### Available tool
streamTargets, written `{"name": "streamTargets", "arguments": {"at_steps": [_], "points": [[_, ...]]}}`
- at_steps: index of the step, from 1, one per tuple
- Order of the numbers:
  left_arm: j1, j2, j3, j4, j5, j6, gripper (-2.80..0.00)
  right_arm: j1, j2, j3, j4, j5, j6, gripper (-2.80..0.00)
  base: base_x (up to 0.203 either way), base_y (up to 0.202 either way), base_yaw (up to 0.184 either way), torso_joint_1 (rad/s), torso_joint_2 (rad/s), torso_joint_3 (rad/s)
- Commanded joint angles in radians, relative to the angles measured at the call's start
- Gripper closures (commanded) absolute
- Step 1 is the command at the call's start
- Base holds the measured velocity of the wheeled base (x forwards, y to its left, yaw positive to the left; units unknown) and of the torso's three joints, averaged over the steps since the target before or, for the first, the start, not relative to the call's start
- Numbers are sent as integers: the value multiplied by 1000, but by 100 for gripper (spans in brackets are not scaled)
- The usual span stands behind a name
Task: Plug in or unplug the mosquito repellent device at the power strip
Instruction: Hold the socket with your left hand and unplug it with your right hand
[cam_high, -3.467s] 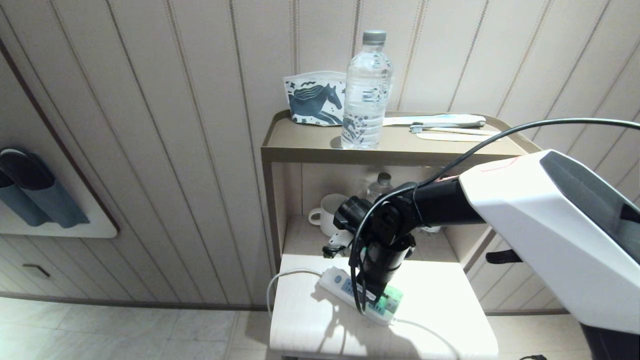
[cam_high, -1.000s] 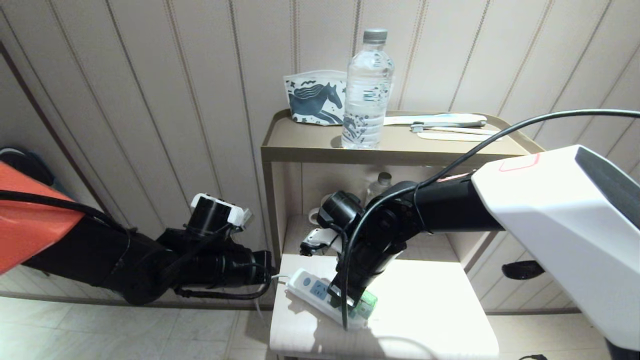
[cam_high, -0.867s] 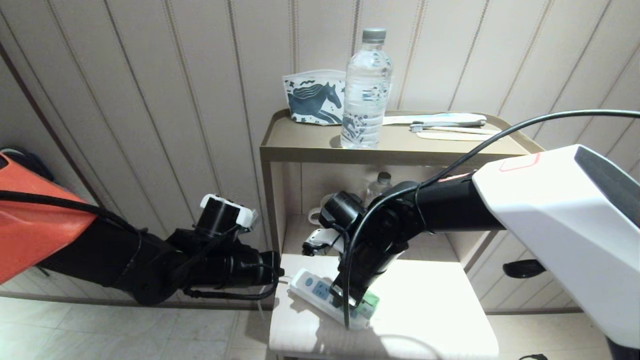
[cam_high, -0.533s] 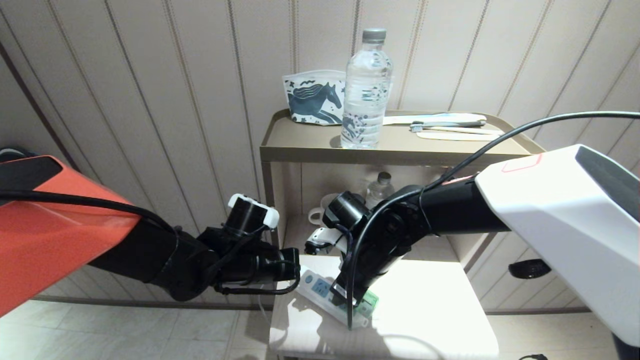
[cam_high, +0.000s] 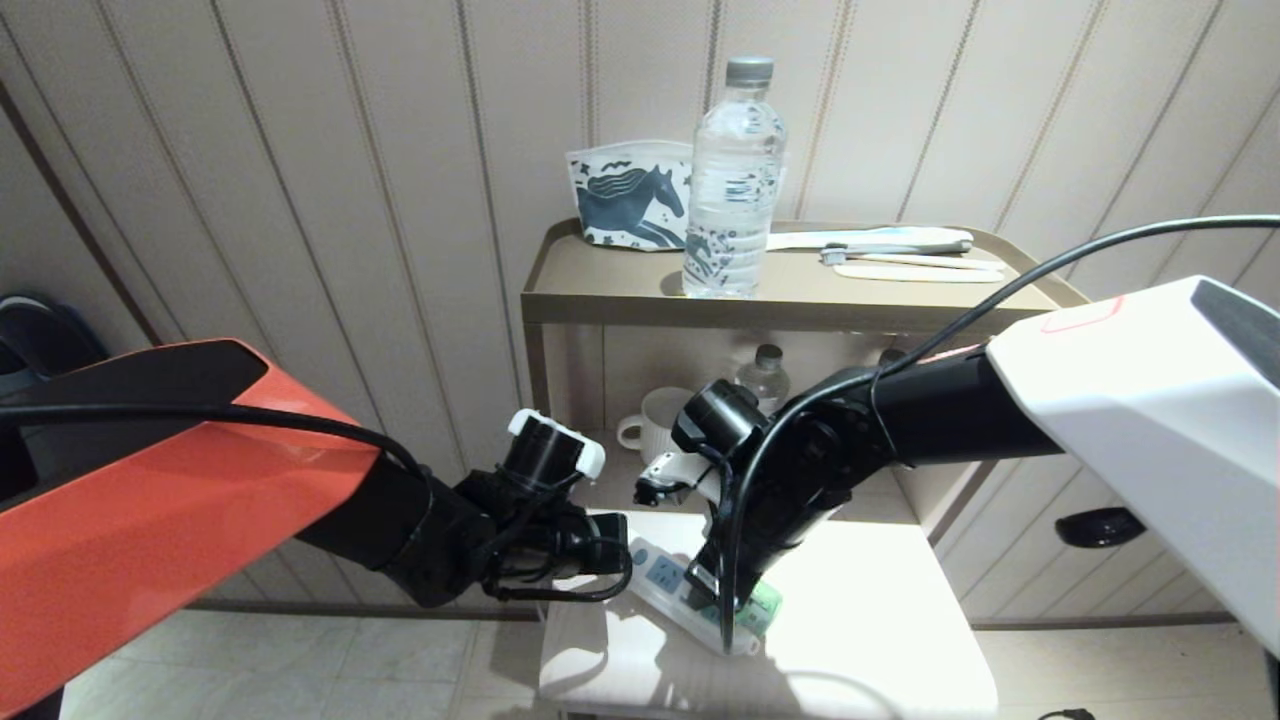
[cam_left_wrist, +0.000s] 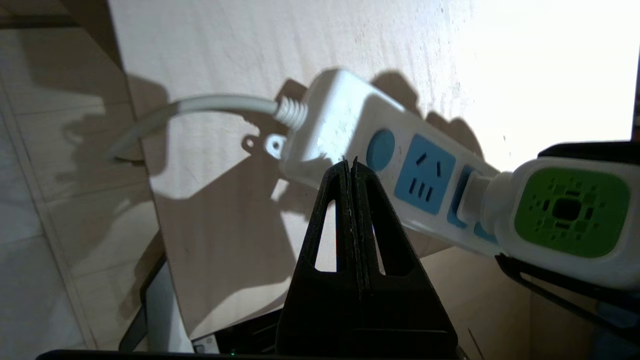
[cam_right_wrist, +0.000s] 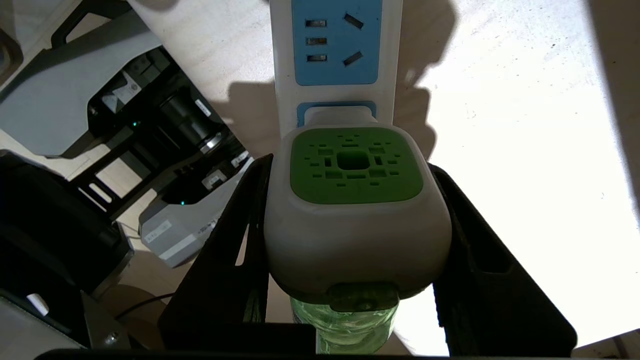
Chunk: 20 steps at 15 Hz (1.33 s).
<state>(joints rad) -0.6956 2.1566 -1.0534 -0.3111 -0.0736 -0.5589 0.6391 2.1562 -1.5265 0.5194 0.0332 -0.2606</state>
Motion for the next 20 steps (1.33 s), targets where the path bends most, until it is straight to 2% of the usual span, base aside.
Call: {"name": "streamTargets", "arguments": {"at_steps": [1, 4, 6, 7, 15, 20], "points": [[-11, 23, -29, 1, 0, -5, 0, -5, -20, 38, -20, 1, -2, 0, 0, 0, 0, 0, 0, 0], [-44, 60, -59, 1, 15, -9, 0, -7, -27, 92, -78, 2, -2, 0, 0, 0, 0, 0, 0, 0], [-82, 99, -83, -9, 118, -14, 0, -9, -32, 108, -96, 4, -2, 0, 0, 0, 0, 0, 0, 0], [-90, 108, -92, -10, 138, -15, 0, -9, -32, 109, -96, 4, -2, 0, 0, 0, 0, 0, 0, 0], [-106, 128, -107, 2, 168, -12, 0, -9, -32, 120, -97, 8, -2, 0, 0, 0, 0, 0, 0, 0], [-170, 121, -96, 3, 175, -13, 0, -9, -24, 118, -98, 7, -2, 0, 0, 0, 0, 0, 0, 0]]}}
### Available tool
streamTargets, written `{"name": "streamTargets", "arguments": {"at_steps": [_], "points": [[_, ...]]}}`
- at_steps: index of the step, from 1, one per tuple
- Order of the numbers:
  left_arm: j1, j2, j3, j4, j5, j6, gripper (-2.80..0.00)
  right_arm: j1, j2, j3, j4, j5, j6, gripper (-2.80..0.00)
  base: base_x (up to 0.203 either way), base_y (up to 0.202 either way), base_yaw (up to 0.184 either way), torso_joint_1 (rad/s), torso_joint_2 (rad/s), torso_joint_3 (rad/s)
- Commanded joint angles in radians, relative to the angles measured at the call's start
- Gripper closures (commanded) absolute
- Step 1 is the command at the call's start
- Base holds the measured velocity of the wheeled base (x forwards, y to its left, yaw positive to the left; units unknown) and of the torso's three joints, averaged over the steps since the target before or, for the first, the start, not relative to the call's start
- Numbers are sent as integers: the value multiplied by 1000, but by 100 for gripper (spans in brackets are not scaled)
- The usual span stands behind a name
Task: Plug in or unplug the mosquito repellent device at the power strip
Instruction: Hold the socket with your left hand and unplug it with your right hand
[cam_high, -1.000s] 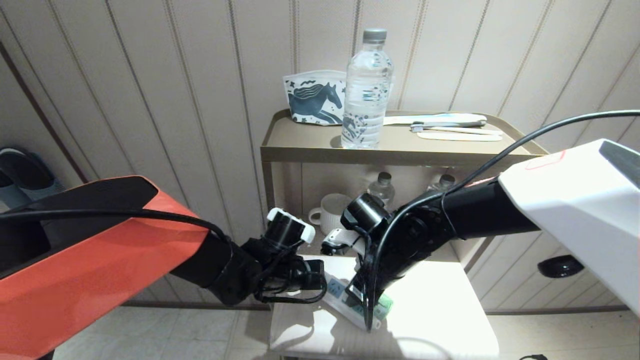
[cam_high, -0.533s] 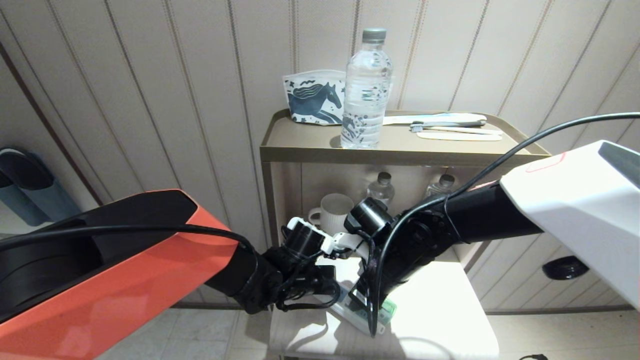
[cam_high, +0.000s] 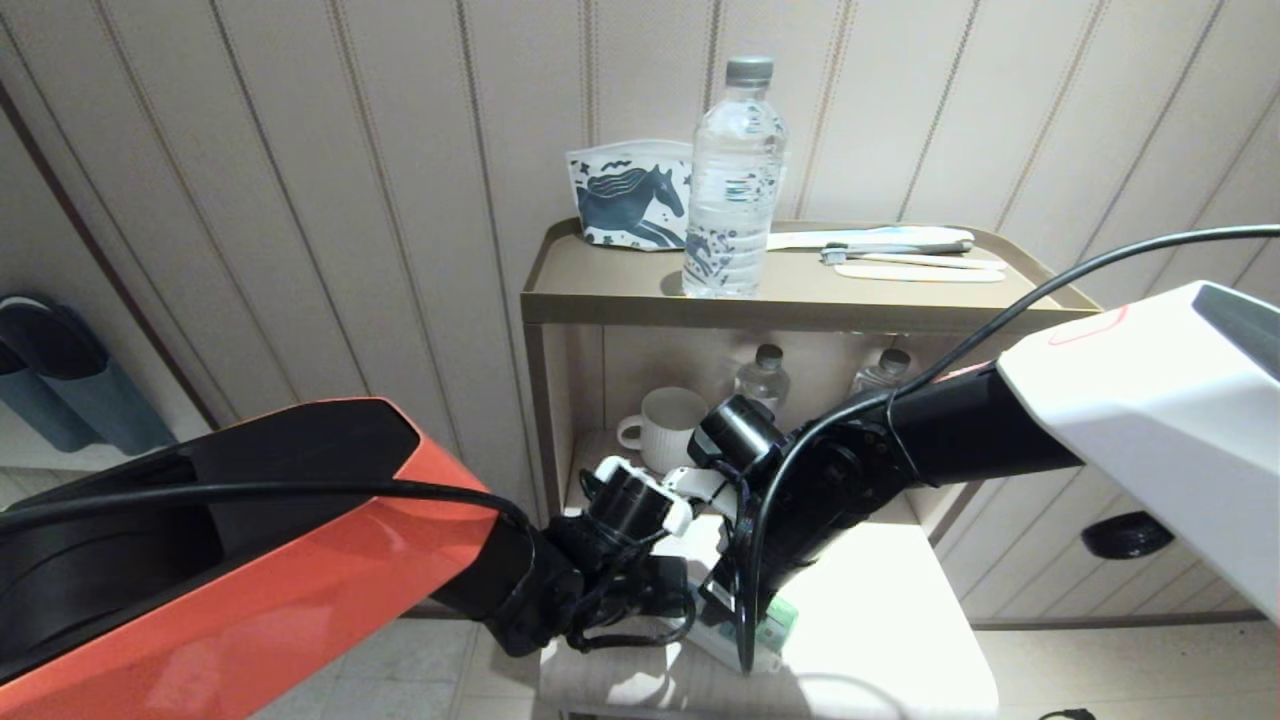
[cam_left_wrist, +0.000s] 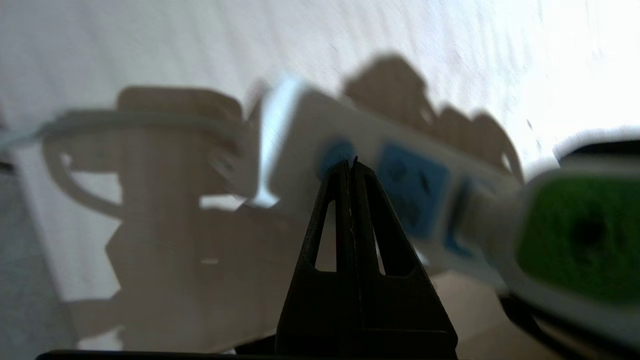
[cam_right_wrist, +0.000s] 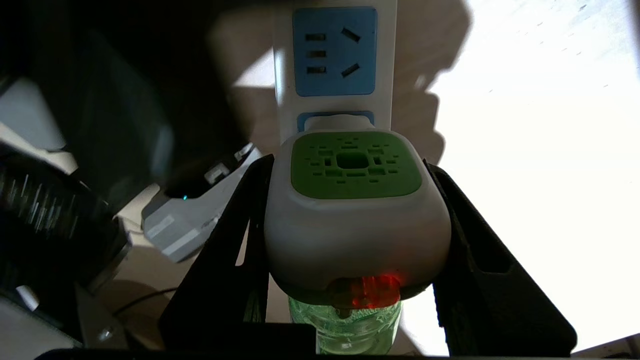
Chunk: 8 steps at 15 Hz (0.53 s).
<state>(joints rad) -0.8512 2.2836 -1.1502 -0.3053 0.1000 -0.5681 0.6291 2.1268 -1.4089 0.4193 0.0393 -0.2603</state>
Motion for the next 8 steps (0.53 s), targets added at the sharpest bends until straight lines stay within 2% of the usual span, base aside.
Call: {"name": "streamTargets", "arguments": {"at_steps": [1, 8], "points": [[-16, -5, 8, -5, 1, -4, 0, 1, 9, -1, 3, 1, -2, 0, 0, 0, 0, 0, 0, 0], [-43, -6, 29, -9, 1, -6, 0, 3, 25, 4, -43, 1, -2, 0, 0, 0, 0, 0, 0, 0]]}}
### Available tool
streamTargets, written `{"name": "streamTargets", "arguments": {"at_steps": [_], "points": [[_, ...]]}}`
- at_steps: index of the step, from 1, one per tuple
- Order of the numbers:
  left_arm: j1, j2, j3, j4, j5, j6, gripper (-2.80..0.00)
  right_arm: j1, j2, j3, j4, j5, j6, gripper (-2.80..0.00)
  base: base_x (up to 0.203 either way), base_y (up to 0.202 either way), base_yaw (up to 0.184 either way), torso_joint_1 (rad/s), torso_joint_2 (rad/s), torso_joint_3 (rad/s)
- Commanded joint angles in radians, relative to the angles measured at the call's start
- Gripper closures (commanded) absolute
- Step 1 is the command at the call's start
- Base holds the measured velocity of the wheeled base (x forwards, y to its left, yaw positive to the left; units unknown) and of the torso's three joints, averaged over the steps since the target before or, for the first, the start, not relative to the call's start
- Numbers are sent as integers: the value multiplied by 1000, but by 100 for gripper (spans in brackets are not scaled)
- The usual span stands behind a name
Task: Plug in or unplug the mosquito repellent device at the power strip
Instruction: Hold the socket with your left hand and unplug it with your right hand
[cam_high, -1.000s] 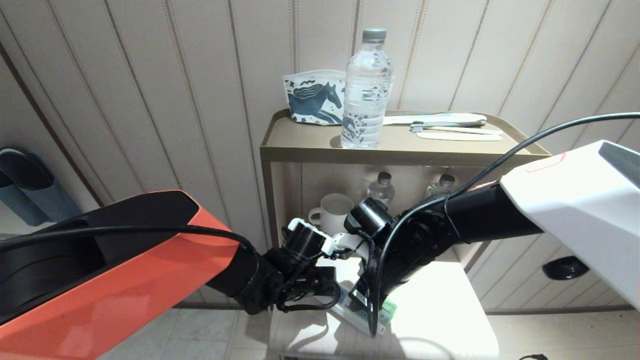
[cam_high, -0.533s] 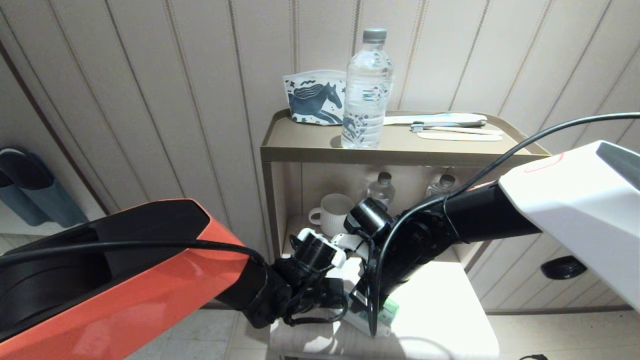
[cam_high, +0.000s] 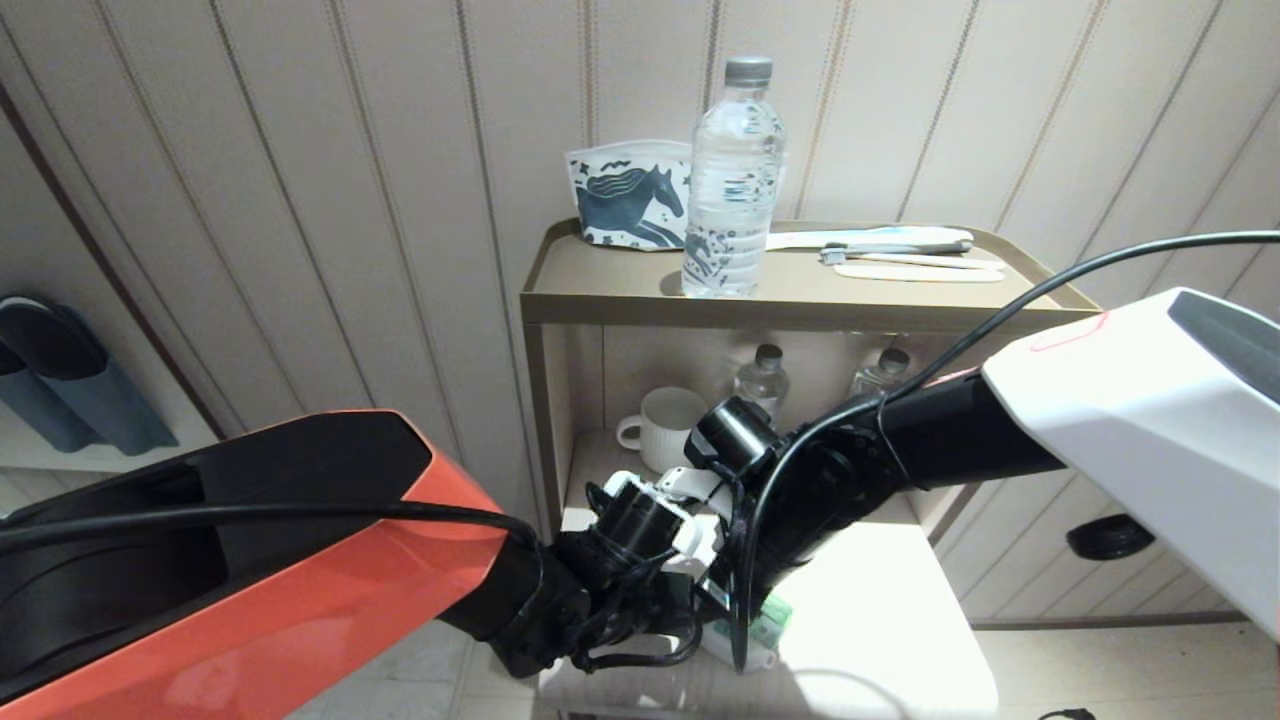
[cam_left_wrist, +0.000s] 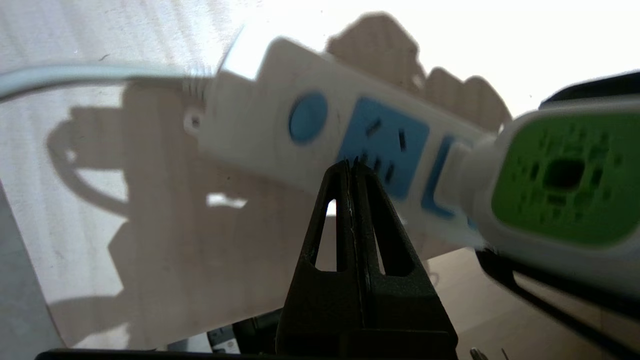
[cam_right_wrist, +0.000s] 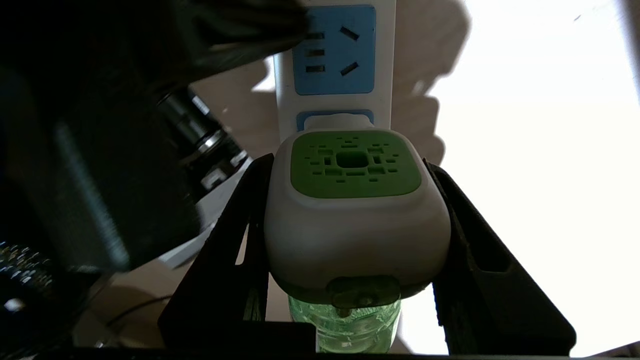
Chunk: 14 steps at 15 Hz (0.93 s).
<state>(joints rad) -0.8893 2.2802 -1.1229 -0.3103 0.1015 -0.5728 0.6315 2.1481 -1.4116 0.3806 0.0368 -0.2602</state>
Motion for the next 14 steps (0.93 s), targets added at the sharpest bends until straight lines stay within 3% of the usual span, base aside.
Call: {"name": "streamTargets", "arguments": {"at_steps": [1, 4, 7, 14], "points": [[-5, -2, -2, -3, 0, -1, 0, 1, 4, 8, -5, 5, -2, 0, 0, 0, 0, 0, 0, 0], [-5, 13, -41, -9, 56, -5, 0, 2, 1, 8, -5, 32, 1, 0, 0, 0, 0, 0, 0, 0], [4, 13, -63, -10, 61, -57, 0, 2, 1, 11, -5, 48, 6, 0, 0, 0, 0, 0, 0, 0], [4, 33, -62, 0, 63, -50, 0, 4, 4, 14, -6, 48, 6, 0, 0, 0, 0, 0, 0, 0]]}}
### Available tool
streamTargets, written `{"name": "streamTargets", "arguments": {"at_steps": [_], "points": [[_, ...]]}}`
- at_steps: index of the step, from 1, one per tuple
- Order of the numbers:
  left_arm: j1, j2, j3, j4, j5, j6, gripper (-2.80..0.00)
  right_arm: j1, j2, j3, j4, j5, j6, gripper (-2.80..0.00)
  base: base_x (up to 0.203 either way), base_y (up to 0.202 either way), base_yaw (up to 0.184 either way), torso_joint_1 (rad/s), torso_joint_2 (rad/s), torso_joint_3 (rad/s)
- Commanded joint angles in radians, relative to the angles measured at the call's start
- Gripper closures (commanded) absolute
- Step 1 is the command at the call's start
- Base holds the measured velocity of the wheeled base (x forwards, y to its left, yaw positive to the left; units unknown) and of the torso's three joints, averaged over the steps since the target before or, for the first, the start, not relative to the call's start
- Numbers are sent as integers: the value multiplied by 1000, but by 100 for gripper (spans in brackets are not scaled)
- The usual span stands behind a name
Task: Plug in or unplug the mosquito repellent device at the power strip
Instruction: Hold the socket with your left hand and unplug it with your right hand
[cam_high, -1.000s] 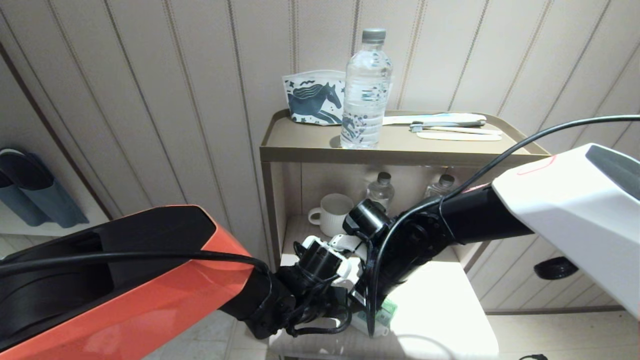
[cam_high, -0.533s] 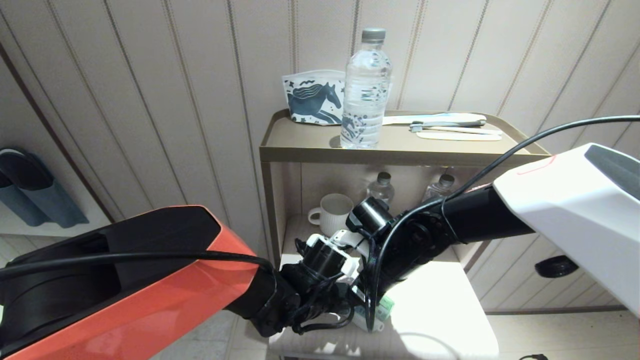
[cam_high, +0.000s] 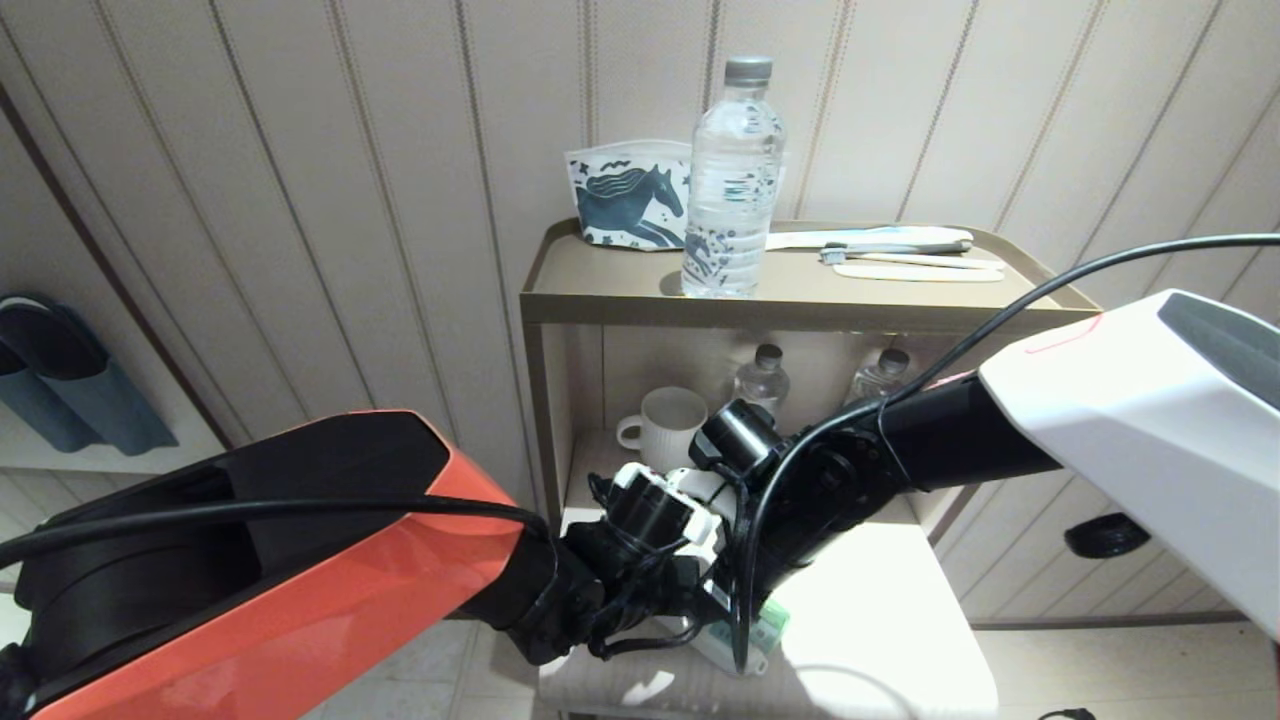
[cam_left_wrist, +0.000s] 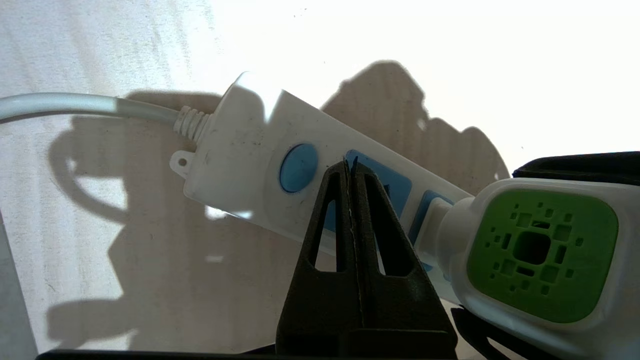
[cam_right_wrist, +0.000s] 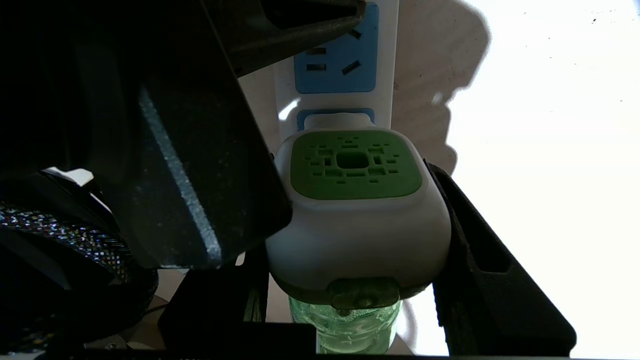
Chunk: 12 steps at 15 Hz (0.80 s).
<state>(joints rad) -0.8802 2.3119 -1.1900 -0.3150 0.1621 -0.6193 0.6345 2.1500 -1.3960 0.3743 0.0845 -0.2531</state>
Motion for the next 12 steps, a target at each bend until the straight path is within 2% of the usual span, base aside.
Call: {"name": "streamTargets", "arguments": {"at_steps": [1, 5, 7, 12], "points": [[-18, 1, 7, 7, 4, -4, 0, 1, 4, -3, 0, 0, -2, 0, 0, 0, 0, 0, 0, 0], [-37, 24, -1, 7, 71, 13, 0, 1, 5, -5, -15, 0, -2, 0, 0, 0, 0, 0, 0, 0], [-43, 27, 9, 8, 73, 33, 0, -1, 2, -5, -29, -2, 0, 0, 0, 0, 0, 0, 0, 0], [-59, 37, 10, 11, 96, 38, 0, 1, 4, -8, -32, 0, 2, 0, 0, 0, 0, 0, 0, 0]]}}
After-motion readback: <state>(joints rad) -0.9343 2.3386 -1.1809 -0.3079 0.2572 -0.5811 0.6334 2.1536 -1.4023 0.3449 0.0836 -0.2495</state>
